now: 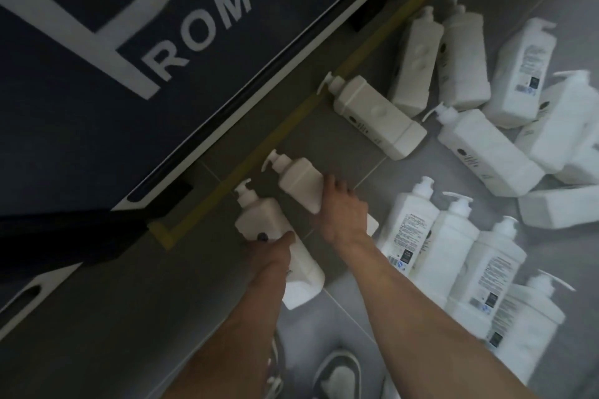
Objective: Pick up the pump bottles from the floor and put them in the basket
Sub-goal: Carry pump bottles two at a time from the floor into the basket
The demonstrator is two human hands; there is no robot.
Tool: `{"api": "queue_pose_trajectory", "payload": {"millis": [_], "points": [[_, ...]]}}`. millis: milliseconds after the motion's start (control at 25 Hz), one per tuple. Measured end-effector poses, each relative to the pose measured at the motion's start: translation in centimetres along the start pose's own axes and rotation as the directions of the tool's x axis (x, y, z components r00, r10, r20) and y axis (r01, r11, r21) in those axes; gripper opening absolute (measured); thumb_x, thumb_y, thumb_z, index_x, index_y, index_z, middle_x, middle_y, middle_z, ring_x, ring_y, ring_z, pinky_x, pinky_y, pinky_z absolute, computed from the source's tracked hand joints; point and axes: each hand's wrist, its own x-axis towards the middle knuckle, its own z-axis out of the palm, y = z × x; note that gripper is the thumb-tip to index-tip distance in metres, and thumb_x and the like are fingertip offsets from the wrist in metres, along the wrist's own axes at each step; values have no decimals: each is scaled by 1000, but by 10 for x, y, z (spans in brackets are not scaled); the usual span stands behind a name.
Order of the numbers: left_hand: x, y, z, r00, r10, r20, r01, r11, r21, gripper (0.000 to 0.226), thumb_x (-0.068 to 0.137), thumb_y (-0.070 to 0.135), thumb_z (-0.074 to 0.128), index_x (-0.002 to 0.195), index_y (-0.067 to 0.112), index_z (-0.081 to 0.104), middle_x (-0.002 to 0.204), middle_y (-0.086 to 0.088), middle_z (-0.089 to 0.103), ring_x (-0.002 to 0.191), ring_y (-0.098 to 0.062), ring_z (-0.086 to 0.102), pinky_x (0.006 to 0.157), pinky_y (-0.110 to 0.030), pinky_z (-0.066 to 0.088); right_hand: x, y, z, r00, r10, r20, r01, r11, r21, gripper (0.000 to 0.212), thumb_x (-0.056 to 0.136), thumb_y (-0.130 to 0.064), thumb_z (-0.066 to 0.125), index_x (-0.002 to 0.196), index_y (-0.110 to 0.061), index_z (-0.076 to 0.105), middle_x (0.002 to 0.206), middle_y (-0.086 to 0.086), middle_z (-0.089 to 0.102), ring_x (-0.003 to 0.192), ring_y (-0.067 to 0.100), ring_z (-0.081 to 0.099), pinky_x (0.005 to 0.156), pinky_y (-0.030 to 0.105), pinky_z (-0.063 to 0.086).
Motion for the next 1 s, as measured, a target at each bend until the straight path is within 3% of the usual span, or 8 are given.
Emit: {"api": "queue_pose_trajectory", "payload": {"millis": [120,280,520,680,800,1000], "points": [[-60,24,-41,995,90,43,-89,996,-12,83,70,33,88,132,4,41,118,-7,54,105,-34,60,71,-34,52,-48,-5,-60,998,44,-40,-44,999,10,78,73,-46,80,133,-17,39,118,8,57,105,32,61,73,41,47],[-179,61,-125,986,165,38,-168,982,91,65,72,33,87,110,13,38,110,-6,55,103,-32,61,89,-38,51,-135,-19,-176,995,71,-71,-71,997,12,73,73,-44,78,129,-18,38,115,8,56,102,30,60,67,37,39],[-401,123,-282,943,325,63,-331,911,247,70,70,39,85,113,16,36,119,-6,56,114,-38,59,96,-45,48,-304,-60,-382,975,172,-143,-159,982,97,76,70,-44,81,128,-19,37,119,8,56,105,32,61,75,39,45],[-503,150,-362,879,461,120,-472,805,360,75,65,42,83,119,15,38,121,-6,56,113,-36,59,94,-47,48,-399,-93,-477,962,227,-154,-205,968,147,81,69,-47,81,130,-19,37,124,10,58,111,36,61,83,44,48],[-560,157,-418,789,573,222,-607,667,432,74,63,47,78,117,17,38,116,-3,58,104,-33,62,90,-47,51,-475,-112,-533,968,191,-165,-177,979,97,82,70,-53,78,133,-21,35,125,8,55,112,35,59,87,45,46],[-606,165,-488,672,669,316,-711,467,525,68,65,45,77,114,21,38,107,3,57,91,-27,63,82,-44,53,-550,-130,-578,960,165,-225,-151,986,75,80,68,-52,77,129,-23,32,121,5,53,106,35,60,84,44,47]]}}
